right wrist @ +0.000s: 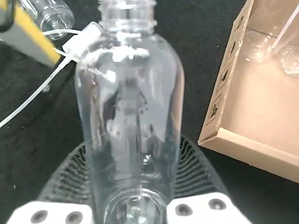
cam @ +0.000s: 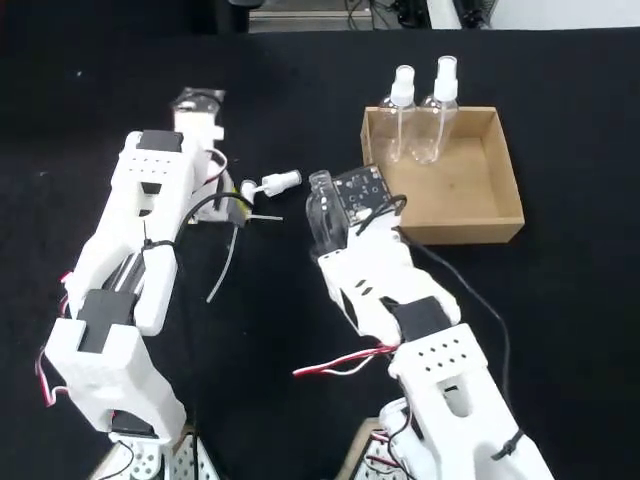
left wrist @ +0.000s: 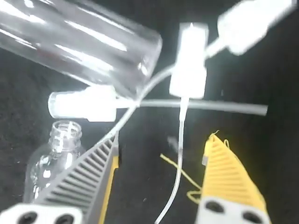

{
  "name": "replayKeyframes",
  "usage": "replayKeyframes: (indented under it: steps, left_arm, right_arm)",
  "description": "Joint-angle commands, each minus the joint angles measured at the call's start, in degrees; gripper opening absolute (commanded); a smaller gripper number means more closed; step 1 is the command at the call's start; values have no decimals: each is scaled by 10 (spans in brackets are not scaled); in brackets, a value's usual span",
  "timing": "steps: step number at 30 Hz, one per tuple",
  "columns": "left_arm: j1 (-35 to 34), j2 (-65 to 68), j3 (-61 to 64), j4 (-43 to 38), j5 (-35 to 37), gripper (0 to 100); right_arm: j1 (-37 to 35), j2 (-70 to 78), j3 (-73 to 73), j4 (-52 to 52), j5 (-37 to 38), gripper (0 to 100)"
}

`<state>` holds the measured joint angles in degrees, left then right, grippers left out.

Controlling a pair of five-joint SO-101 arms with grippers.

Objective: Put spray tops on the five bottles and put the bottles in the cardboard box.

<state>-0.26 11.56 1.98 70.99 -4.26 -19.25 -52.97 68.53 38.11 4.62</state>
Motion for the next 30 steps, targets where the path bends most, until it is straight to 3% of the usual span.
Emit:
replayKeyframes:
  steps: [1, 7, 11, 19, 30]
  left_arm:
    - [5, -18, -33, -45, 103, 284]
    - [-59, -17, -26, -74, 229, 284]
    - [-126, -21, -43, -68, 249, 285]
    - [-152, -18, -59, 42, -26, 285]
    - [-220, -12, 40, -85, -251, 285]
  right_arm:
    - [9, -22, -16, -23, 0, 11]
    - [8, -22, -17, -23, 0, 11]
    - [8, -22, -18, -23, 0, 11]
    - [8, -22, -18, -23, 1, 11]
    - [7, -22, -15, -23, 4, 11]
